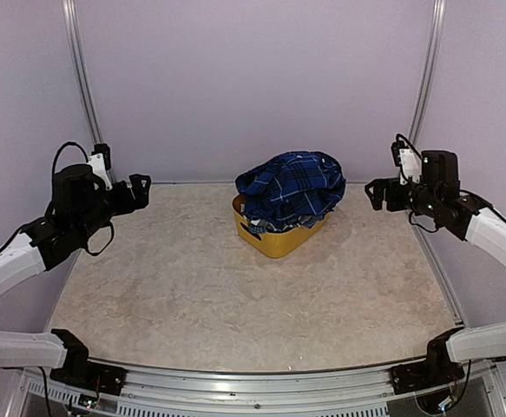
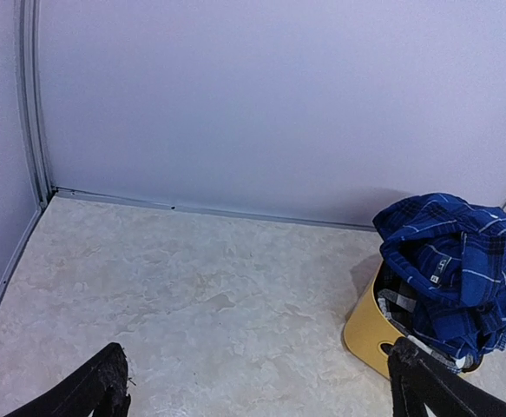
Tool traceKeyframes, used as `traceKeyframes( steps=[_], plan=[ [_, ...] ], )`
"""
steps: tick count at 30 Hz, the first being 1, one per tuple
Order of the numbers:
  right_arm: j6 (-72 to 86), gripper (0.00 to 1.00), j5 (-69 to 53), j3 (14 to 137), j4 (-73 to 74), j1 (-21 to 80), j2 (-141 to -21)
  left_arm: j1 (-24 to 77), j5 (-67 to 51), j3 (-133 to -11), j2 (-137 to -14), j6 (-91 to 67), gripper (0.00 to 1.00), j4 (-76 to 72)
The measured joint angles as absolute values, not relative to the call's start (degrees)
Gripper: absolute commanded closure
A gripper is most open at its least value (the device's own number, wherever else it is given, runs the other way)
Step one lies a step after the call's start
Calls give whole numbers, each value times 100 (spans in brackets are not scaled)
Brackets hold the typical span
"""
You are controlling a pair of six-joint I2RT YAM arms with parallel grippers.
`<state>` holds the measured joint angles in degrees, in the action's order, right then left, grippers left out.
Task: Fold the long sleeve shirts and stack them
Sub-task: Move the bin to the corner of the board.
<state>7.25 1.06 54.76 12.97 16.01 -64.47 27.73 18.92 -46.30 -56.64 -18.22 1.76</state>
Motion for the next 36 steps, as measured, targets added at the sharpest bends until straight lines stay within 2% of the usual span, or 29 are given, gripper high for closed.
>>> traceKeyframes(
  steps=[4,14,26,36],
  plan=[
    [829,2,353,5498,1297,1601,-6595,2788,1892,-4613,-5664,-1861,1,174],
    [1415,20,276,5616,670,1601,-8261,2845,1874,-4565,-5662,-1907,1,176],
    [1925,20,-294,6904,196,1601,-10099,2873,1865,-4565,-5557,-1905,1,176],
    [2228,25,-873,7575,-5,1601,-10748,2895,1885,-4560,-5557,-1903,1,174]
  ],
)
